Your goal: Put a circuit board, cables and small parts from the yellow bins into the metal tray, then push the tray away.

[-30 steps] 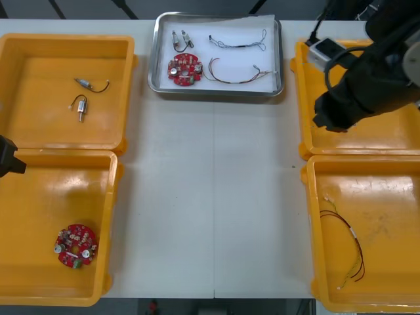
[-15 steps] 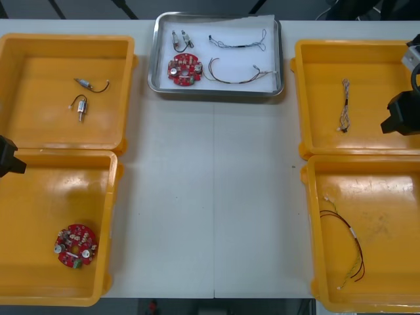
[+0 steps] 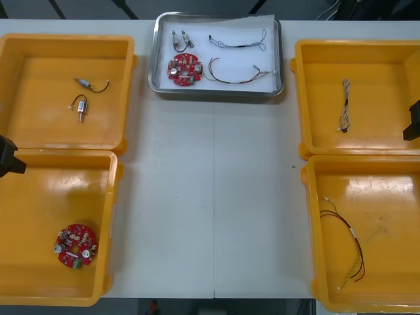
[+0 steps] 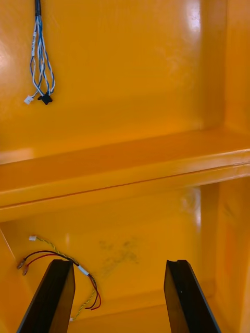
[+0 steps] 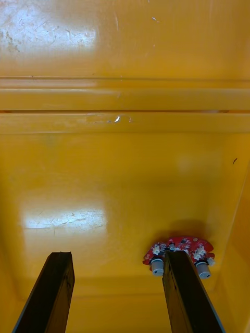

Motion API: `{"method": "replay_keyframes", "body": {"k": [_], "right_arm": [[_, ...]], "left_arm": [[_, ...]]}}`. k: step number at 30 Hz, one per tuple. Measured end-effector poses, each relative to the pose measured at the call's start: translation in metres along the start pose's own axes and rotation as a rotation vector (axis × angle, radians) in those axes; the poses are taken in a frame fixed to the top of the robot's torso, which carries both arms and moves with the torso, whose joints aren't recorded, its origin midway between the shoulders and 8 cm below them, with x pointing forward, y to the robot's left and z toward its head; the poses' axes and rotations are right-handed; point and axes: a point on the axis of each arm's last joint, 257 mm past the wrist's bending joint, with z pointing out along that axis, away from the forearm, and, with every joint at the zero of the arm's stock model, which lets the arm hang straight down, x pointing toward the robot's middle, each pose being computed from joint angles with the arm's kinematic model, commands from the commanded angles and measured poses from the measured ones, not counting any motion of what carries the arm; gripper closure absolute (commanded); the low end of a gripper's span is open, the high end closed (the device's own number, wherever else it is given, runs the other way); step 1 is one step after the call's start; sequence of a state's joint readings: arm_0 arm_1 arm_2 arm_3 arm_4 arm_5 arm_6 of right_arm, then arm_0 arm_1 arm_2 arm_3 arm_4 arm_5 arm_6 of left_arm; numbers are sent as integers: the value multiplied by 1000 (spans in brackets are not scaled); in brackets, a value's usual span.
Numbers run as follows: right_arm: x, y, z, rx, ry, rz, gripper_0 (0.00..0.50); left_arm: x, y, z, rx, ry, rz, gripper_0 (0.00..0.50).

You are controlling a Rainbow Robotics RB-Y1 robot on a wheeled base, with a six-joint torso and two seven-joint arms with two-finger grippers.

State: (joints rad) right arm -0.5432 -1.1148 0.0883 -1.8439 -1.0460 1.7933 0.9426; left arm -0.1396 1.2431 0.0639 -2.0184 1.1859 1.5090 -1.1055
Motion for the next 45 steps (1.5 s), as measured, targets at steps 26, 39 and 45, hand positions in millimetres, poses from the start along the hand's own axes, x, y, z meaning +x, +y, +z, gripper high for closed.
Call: {"method": "replay_keyframes", "body": {"k": [26,39,45], "right_arm": [[37,7,21,-38,12,-91,0],[37,15,25,-57,8,-89,0],[37,14,25,-57,8,-89,0]], "left_arm": [[0,0,0,0,0,0,0],[0,0,0,0,0,0,0],[0,0,0,0,0,0,0]]}}
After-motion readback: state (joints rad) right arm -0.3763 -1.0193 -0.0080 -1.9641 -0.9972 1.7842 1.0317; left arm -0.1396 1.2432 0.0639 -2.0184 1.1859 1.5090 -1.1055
